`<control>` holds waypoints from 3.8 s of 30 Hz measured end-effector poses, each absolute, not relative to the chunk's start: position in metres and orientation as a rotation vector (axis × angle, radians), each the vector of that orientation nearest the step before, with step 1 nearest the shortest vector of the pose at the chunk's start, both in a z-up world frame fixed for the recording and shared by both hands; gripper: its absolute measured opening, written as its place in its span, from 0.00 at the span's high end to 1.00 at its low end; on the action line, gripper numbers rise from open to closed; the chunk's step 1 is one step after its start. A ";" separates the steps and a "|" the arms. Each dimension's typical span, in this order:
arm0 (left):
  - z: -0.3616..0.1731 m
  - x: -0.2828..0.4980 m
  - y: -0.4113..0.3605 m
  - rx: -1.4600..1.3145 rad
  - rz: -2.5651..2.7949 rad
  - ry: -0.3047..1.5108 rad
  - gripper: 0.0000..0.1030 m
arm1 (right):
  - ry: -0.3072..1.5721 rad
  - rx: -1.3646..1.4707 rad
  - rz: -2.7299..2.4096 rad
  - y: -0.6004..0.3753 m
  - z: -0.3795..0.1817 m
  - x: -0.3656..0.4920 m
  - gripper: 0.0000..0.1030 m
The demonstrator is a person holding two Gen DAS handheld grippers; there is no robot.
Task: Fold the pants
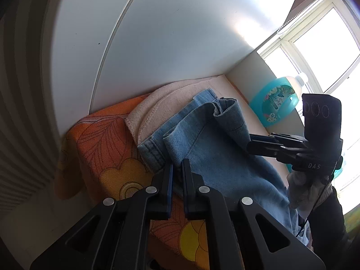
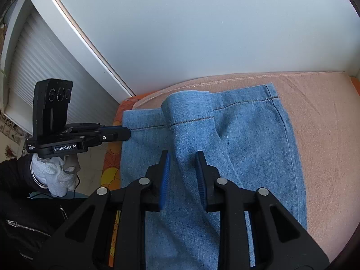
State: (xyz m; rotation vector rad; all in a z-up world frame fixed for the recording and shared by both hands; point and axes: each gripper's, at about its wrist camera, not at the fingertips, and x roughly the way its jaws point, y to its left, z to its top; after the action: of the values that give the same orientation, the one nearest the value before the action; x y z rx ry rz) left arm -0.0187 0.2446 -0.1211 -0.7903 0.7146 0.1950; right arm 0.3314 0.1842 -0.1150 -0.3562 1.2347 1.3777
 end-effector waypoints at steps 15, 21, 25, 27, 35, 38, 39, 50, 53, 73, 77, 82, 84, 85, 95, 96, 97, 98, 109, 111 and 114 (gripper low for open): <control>-0.120 -0.020 0.247 -0.772 0.188 0.715 0.95 | 1.161 -0.319 1.345 0.190 -0.121 0.335 0.55; -0.121 -0.019 0.249 -0.778 0.179 0.717 0.95 | 1.191 -0.415 1.513 0.195 -0.104 0.284 0.54; -0.120 -0.019 0.249 -0.773 0.177 0.716 0.95 | 1.112 -0.402 1.468 0.189 -0.094 0.292 0.54; -0.121 -0.020 0.248 -0.775 0.177 0.715 0.95 | 1.087 -0.336 1.416 0.177 -0.088 0.319 0.54; -0.120 -0.018 0.247 -0.767 0.184 0.717 0.95 | 1.207 -0.447 1.337 0.193 -0.140 0.347 0.54; -0.119 -0.018 0.247 -0.760 0.186 0.719 0.95 | 1.187 -0.418 1.374 0.190 -0.137 0.339 0.55; -0.118 -0.017 0.247 -0.758 0.187 0.719 0.95 | 1.169 -0.427 1.377 0.189 -0.133 0.338 0.68; -0.108 -0.004 0.242 -0.641 0.243 0.736 0.87 | 1.021 -0.500 1.264 0.181 -0.107 0.341 0.95; -0.108 -0.001 0.242 -0.624 0.260 0.729 0.86 | 0.962 -0.490 1.147 0.181 -0.100 0.356 0.97; -0.109 -0.016 0.245 -0.636 0.241 0.613 0.94 | 1.002 -0.473 1.004 0.214 -0.114 0.414 0.95; -0.114 -0.015 0.245 -0.639 0.238 0.633 0.94 | 1.070 -0.491 1.008 0.220 -0.140 0.423 0.95; -0.114 -0.015 0.245 -0.641 0.238 0.635 0.94 | 1.094 -0.434 0.992 0.226 -0.157 0.438 0.78; -0.114 -0.013 0.245 -0.640 0.237 0.637 0.94 | 1.122 -0.368 1.027 0.224 -0.155 0.442 0.77; -0.114 -0.013 0.245 -0.639 0.237 0.636 0.94 | 1.130 -0.354 1.039 0.224 -0.154 0.443 0.77; -0.114 -0.013 0.244 -0.638 0.235 0.637 0.94 | 1.080 -0.442 1.045 0.245 -0.154 0.425 0.85; -0.113 -0.013 0.244 -0.637 0.234 0.636 0.94 | 1.064 -0.449 1.043 0.245 -0.150 0.422 0.92; -0.113 -0.013 0.245 -0.638 0.234 0.633 0.94 | 1.058 -0.439 1.041 0.244 -0.146 0.420 0.94; -0.112 -0.014 0.245 -0.642 0.235 0.628 0.94 | 1.049 -0.431 1.039 0.242 -0.141 0.416 0.95; -0.103 -0.022 0.254 -0.647 0.249 0.582 0.94 | 0.929 -0.497 0.983 0.267 -0.110 0.392 0.96; -0.106 -0.022 0.256 -0.648 0.259 0.591 0.94 | 0.938 -0.516 0.970 0.266 -0.117 0.397 0.96; -0.112 -0.019 0.256 -0.651 0.264 0.617 0.94 | 0.975 -0.528 0.966 0.270 -0.135 0.396 0.96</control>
State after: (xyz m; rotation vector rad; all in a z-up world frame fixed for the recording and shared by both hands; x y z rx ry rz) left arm -0.0193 0.2559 -0.1119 -0.6515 0.6167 0.2638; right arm 0.3961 0.2696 -0.1349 -0.5285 0.9754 0.9658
